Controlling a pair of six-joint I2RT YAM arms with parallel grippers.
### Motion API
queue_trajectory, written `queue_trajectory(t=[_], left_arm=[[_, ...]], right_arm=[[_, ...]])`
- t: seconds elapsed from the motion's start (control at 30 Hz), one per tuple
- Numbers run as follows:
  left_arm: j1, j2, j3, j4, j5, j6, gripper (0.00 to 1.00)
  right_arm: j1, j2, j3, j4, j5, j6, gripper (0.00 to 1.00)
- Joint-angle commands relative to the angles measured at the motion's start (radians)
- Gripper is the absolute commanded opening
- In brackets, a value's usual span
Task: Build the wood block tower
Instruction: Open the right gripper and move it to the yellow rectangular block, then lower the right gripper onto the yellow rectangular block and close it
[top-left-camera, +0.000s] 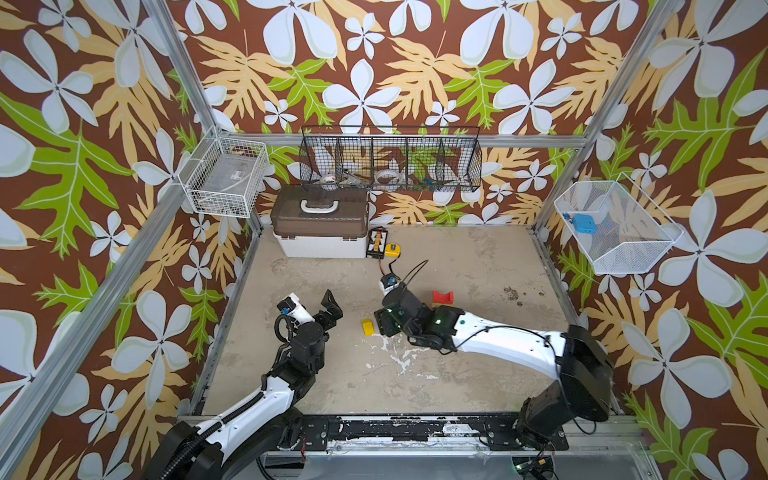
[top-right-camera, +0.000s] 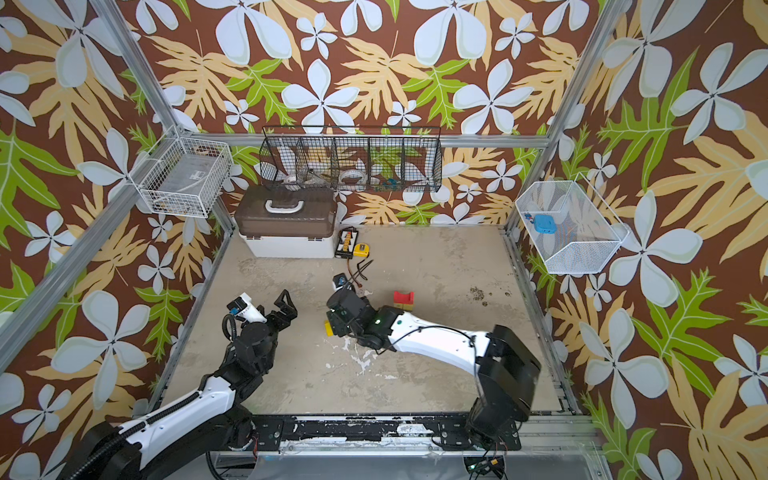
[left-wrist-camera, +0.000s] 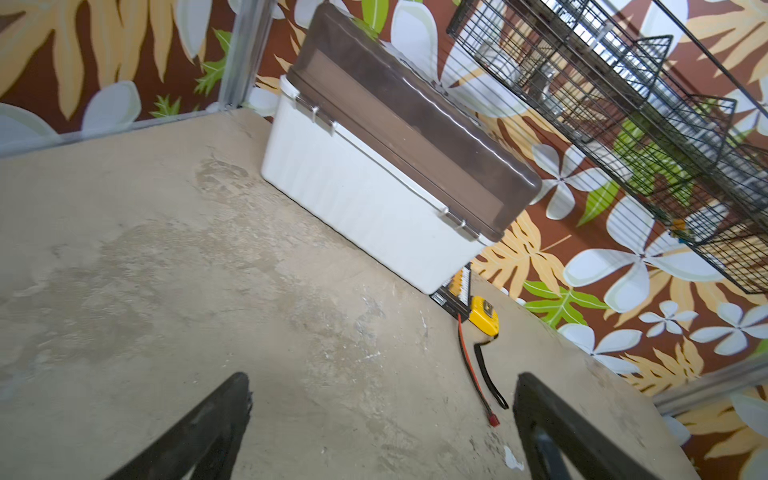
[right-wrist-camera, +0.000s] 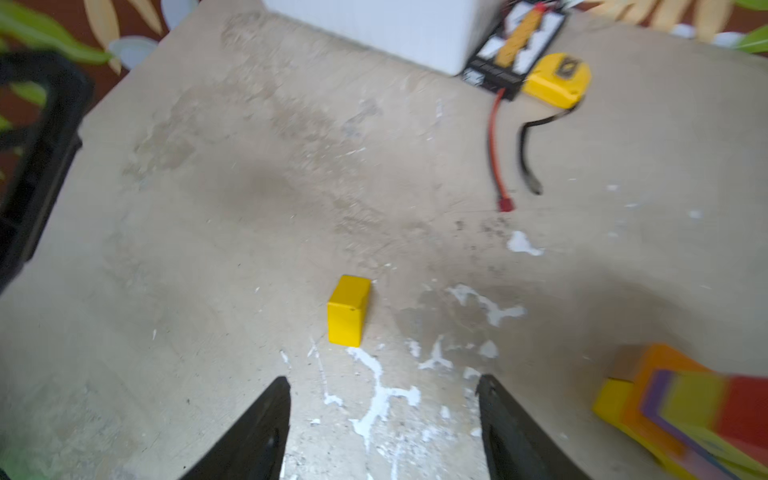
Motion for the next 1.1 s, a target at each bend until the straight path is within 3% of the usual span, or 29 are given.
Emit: queue_trajectory(t=[0.0, 0.57, 0.77, 1.07], left_arm=[[0.003, -0.003, -0.003, 0.003, -0.067, -0.013, 1.00], [0.006, -0.021, -0.012, 0.011, -0.039, -0.021, 1.00], [0.006, -0.014, -0.002, -0.002, -0.024, -0.017, 1.00], [0.005, -0.010, 0.007, -0.012, -0.009, -0.024, 1.00]], right_arm=[[0.006, 0.099, 0.055, -0.017, -0.119, -0.021, 0.72], [-0.003, 0.453, 0.323, -0.202, -0.084, -0.026, 0.65], [-0.034, 0.478, 0.344, -0.200, -0.109, -0.027, 0.60], [-0.041, 0.509, 0.401, -0.225, -0.122, -0.045, 0.43]])
